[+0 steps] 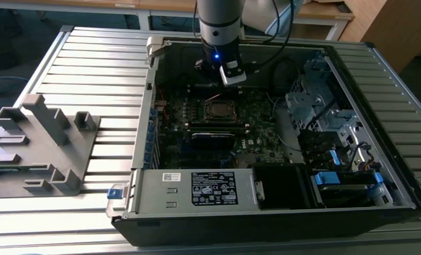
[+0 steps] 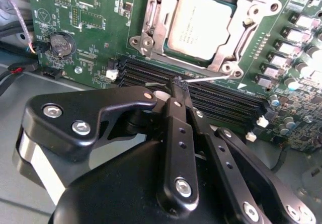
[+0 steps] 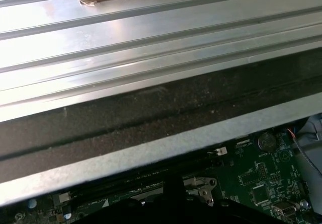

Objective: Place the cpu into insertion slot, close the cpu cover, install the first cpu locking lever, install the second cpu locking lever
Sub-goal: 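Install the first cpu locking lever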

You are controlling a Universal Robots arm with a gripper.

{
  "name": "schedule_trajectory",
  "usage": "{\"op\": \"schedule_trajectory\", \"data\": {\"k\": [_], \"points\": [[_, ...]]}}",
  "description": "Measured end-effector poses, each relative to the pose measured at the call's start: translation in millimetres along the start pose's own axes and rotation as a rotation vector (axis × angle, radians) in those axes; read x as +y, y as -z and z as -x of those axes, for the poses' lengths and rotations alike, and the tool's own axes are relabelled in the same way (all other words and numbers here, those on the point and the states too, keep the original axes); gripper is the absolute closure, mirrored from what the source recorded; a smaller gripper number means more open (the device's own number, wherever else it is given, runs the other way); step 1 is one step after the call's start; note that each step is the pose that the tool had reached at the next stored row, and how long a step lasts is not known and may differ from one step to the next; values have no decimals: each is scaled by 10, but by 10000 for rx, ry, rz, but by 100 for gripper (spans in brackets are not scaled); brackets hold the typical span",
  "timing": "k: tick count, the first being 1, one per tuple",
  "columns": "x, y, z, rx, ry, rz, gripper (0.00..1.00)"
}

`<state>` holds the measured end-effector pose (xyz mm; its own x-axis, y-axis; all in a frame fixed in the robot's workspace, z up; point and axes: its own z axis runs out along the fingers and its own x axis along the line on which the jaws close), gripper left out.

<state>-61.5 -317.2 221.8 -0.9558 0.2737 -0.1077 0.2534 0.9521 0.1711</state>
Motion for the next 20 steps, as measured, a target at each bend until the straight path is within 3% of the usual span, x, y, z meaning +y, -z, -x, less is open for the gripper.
{"op": "schedule_trajectory", "data": {"k": [5, 20], "points": [[-7, -23, -12, -134, 19, 41, 89], [-13, -52, -21, -141, 8, 47, 89]]}}
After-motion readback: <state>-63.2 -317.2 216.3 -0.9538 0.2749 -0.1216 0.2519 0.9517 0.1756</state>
